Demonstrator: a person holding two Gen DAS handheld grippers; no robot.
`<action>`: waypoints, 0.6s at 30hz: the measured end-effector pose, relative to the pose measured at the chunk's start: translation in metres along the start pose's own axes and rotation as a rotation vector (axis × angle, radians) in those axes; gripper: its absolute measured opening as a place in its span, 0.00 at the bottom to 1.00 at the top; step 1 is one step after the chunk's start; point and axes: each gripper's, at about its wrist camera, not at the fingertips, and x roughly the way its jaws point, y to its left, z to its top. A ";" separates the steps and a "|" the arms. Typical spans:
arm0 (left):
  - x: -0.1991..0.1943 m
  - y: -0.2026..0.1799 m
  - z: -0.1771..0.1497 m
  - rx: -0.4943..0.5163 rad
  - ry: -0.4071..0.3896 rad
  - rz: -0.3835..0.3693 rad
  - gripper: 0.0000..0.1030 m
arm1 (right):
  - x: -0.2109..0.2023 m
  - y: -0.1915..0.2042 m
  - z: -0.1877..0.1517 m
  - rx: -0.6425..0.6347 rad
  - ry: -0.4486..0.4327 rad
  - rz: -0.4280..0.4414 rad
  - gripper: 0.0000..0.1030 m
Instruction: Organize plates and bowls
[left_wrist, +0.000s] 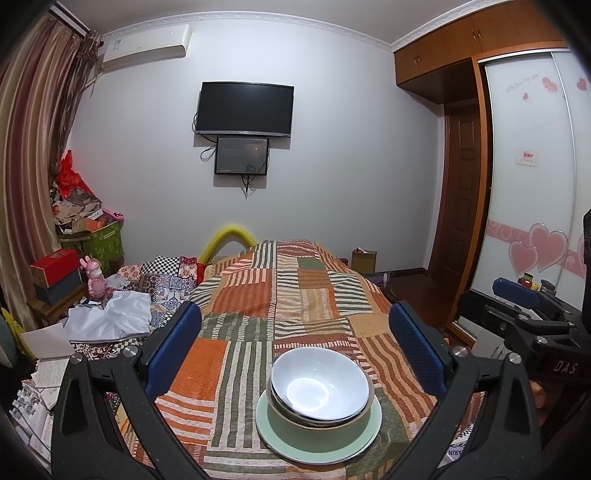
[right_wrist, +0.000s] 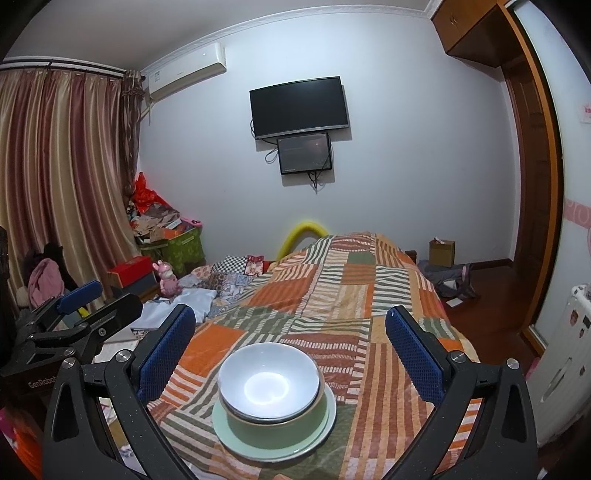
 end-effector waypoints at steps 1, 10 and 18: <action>0.000 0.000 0.000 -0.001 0.001 -0.001 1.00 | 0.000 0.000 0.001 0.001 0.001 0.000 1.00; 0.000 0.001 0.000 0.001 0.003 -0.008 1.00 | 0.001 0.000 0.002 0.001 0.006 0.004 1.00; 0.000 0.000 0.000 0.004 0.001 -0.010 1.00 | 0.002 -0.001 0.004 -0.002 0.005 0.009 1.00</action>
